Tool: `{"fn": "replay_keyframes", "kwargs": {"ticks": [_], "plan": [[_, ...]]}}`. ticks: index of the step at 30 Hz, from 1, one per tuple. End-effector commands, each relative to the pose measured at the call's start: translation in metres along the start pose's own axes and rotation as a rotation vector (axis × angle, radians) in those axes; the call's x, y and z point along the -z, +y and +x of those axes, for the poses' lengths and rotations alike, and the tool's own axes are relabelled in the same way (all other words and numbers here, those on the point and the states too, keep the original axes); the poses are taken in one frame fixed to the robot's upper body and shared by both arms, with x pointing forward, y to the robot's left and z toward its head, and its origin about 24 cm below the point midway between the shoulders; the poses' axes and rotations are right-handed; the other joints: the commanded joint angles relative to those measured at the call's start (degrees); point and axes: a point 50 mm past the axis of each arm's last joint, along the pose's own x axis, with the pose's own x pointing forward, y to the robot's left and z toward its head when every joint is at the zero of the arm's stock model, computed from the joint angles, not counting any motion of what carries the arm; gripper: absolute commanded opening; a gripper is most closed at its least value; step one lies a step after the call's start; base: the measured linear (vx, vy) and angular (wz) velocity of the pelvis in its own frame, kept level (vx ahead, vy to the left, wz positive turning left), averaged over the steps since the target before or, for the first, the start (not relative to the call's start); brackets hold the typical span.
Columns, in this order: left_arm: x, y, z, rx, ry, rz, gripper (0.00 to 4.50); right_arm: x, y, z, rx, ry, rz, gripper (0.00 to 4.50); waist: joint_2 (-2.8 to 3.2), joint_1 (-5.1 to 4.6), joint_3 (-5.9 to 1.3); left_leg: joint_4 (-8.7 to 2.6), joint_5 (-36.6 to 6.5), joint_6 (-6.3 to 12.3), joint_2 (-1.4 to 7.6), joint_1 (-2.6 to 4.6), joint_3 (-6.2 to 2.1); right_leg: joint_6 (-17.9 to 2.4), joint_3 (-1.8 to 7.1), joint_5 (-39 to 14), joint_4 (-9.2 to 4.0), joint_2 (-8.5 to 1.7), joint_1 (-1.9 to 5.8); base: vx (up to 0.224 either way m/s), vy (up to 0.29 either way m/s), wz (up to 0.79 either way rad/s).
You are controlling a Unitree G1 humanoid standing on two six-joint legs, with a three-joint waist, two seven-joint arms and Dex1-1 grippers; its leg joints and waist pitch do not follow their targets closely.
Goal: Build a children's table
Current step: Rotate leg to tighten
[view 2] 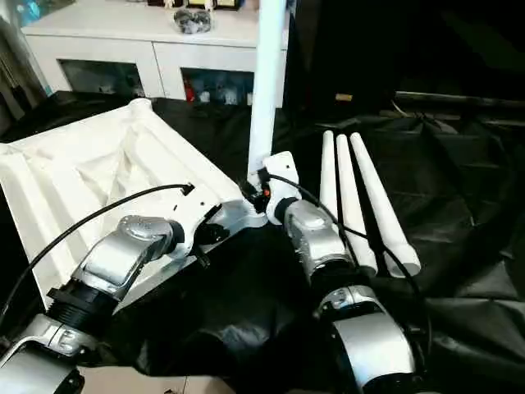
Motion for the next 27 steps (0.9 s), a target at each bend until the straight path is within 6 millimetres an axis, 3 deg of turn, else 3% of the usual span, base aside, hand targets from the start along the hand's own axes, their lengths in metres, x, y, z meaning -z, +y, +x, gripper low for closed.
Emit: {"fn": "replay_keyframes", "kwargs": {"ticks": [1, 7, 8, 12, 17, 19, 22, 23, 24, 27], "plan": [[-0.026, 0.001, -0.001, -0.023, -0.078, 0.04, 0.0, 0.074, 0.032, -0.009, -0.069, 0.309, 0.152, 1.88, 0.59, 0.02, -1.49, -5.05, -28.54, -2.86, 2.62, 1.01, -1.56, -8.99, 2.0, -23.62, -6.23, -3.54, -0.13, 0.0, 0.0, 0.0], [-0.026, 0.002, -0.001, -0.039, -0.073, 0.04, 0.0, 0.072, 0.032, -0.007, -0.063, 0.308, 0.147, 1.88, 0.63, -0.06, -1.38, -5.17, -30.29, -3.23, 2.63, 1.07, -1.77, -7.97, 1.98, -26.4, -6.58, -3.65, -0.42, 0.0, 0.0, 0.0], [-0.027, 0.002, -0.001, -0.034, -0.075, 0.043, 0.0, 0.071, 0.032, -0.007, -0.065, 0.305, 0.156, 2.44, 0.67, -0.08, -1.35, -5.18, -30.74, -3.27, 2.62, 1.11, -1.77, -7.83, 2.01, -26.89, -6.67, -3.66, -0.5, 0.0, 0.0, 0.0], [-0.028, 0.0, -0.001, -0.019, -0.08, 0.05, 0.0, 0.069, 0.031, -0.006, -0.067, 0.292, 0.163, 2.61, 0.73, -0.16, -1.36, -5.35, -31.02, -3.4, 2.68, 1.01, -1.9, -7.88, 1.91, -26.56, -6.67, -3.66, -0.45, 0.0, 0.0, 0.0], [-0.028, -0.002, -0.002, 0.012, -0.086, 0.057, 0.0, 0.059, 0.03, -0.004, -0.091, 0.229, 0.192, 3.12, 0.89, -0.04, -1.58, -5.57, -26.54, -2.72, 2.81, 0.6, -1.49, -9.76, 1.74, -19.28, -6.25, -3.55, 0.2, 0.0, 0.0, 0.0], [-0.028, -0.002, -0.004, 0.021, -0.089, 0.064, 0.0, 0.053, 0.028, -0.003, -0.107, 0.186, 0.21, 3.36, 0.84, 0.02, -1.65, -5.48, -25.91, -2.28, 2.78, 0.58, -1.41, -9.9, 1.77, -19.76, -6.27, -3.73, 0.37, 0.0, 0.0, 0.0], [-0.028, -0.003, -0.008, 0.051, -0.104, 0.09, 0.0, 0.038, 0.025, -0.003, -0.172, 0.097, 0.208, 3.64, 0.78, 0.16, -1.92, -5.38, -22.74, -1.41, 2.89, 0.27, -1.3, -10.39, 1.75, -16.88, -5.98, -3.74, 0.72, 0.0, 0.0, 0.0], [-0.028, -0.003, -0.009, 0.062, -0.109, 0.101, 0.0, 0.034, 0.024, -0.003, -0.195, 0.074, 0.2, 3.64, 0.71, 0.23, -2.01, -5.21, -20.68, -0.85, 2.95, 0.24, -1.09, -11.4, 1.71, -14.01, -5.74, -3.62, 0.82, 0.0, 0.0, 0.0], [-0.028, -0.004, -0.011, 0.079, -0.114, 0.11, 0.0, 0.03, 0.022, -0.004, -0.216, 0.057, 0.187, 3.88, 0.72, 0.3, -1.99, -5.18, -20.26, -0.58, 2.93, 0.23, -1.04, -11.61, 1.68, -13.88, -5.75, -3.67, 0.85, 0.0, 0.0, 0.0], [-0.027, -0.007, -0.014, 0.133, -0.136, 0.145, 0.0, 0.021, 0.015, -0.01, -0.284, 0.029, 0.09, 3.88, 0.8, 0.49, -2.27, -4.85, -17.12, 0.45, 2.97, -0.01, -0.84, -12.49, 1.49, -10.34, -5.41, -3.61, 1.27, 0.0, 0.0, 0.0]]}}
